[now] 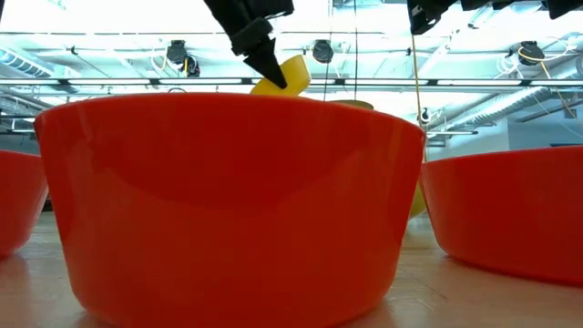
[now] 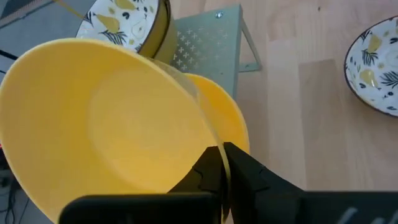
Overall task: Pick & Place Mini bowls
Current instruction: Stack the yellow bowl on the yellow bowl on the shelf
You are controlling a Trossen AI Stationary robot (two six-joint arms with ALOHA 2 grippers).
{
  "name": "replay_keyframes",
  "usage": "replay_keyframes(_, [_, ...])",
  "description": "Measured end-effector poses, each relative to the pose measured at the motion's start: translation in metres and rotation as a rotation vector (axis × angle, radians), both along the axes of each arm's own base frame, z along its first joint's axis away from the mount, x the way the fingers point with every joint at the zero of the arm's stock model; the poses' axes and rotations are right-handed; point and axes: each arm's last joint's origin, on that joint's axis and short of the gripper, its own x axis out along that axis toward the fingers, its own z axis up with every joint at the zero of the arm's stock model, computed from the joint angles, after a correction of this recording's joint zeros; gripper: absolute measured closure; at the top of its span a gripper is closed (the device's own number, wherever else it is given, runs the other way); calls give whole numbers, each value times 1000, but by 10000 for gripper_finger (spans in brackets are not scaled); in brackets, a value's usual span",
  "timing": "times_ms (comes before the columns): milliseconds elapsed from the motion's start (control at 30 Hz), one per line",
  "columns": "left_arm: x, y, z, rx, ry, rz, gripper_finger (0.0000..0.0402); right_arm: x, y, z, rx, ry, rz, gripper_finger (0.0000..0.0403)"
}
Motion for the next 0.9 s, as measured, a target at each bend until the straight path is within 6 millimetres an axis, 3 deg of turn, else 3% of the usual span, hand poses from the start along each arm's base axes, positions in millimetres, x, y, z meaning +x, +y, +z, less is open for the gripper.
replay_keyframes(133, [0,0,0,-9,-7,11,388,0,0,0,0,0,0,314])
replay_keyframes(533, [1,1,1,15,-17,38,281,0,0,0,0,0,0,314])
replay_keyframes(900, [5,-7,5,28,-68,30,250,0,0,0,0,0,0,314])
